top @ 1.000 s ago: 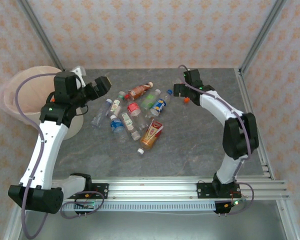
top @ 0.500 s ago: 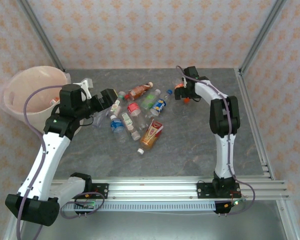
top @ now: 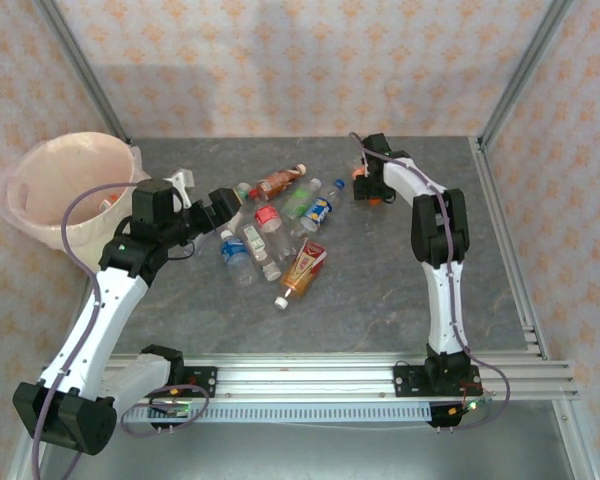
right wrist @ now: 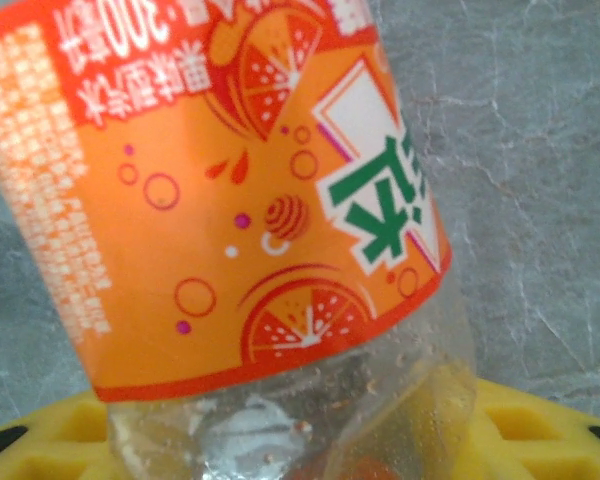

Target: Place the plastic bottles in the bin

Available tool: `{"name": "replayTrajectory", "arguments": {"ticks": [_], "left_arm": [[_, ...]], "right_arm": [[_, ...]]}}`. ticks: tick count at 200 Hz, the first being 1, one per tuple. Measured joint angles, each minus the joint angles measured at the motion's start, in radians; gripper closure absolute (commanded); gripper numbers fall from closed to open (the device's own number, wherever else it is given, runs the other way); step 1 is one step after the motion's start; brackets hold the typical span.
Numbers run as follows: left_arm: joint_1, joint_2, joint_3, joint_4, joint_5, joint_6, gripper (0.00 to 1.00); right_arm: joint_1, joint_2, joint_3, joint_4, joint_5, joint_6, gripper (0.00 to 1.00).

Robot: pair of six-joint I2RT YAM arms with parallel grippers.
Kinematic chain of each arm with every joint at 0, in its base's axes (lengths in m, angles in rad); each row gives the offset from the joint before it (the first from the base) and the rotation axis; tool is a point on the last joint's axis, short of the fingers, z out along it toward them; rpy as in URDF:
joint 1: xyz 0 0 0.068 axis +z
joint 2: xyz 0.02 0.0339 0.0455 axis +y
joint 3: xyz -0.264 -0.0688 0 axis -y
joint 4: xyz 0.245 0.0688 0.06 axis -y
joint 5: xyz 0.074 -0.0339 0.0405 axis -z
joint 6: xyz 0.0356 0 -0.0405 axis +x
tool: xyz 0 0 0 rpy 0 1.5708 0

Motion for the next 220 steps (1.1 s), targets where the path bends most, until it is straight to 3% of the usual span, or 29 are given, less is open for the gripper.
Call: {"name": "replayTrajectory", "arguments": {"ticks": [43,89,147,220], "left_arm": [[-0.038,0.004,-0.008,0.034,0.0,-0.017,0.0],[-0.076,0.015,-0.019,0.086,-0.001,-0.031,0.0],[-0.132,0.063,-0.037,0.189,0.005,-0.071,0.0],[-0.204,0.182,-0.047,0.346,0.052,-0.122,0.0]], "right_arm": [[0.0,-0.18,-0.247,0.091,0.012,0.064,0.59],[0.0,-0.477,-0.523,0.276,-0.018,0.152,0.63],[0.008,-0.77,-0.813,0.528,-0.203,0.256,0.65],[0.155,-0.896,-0.918,0.664,-0.439,0.307,0.64]]}}
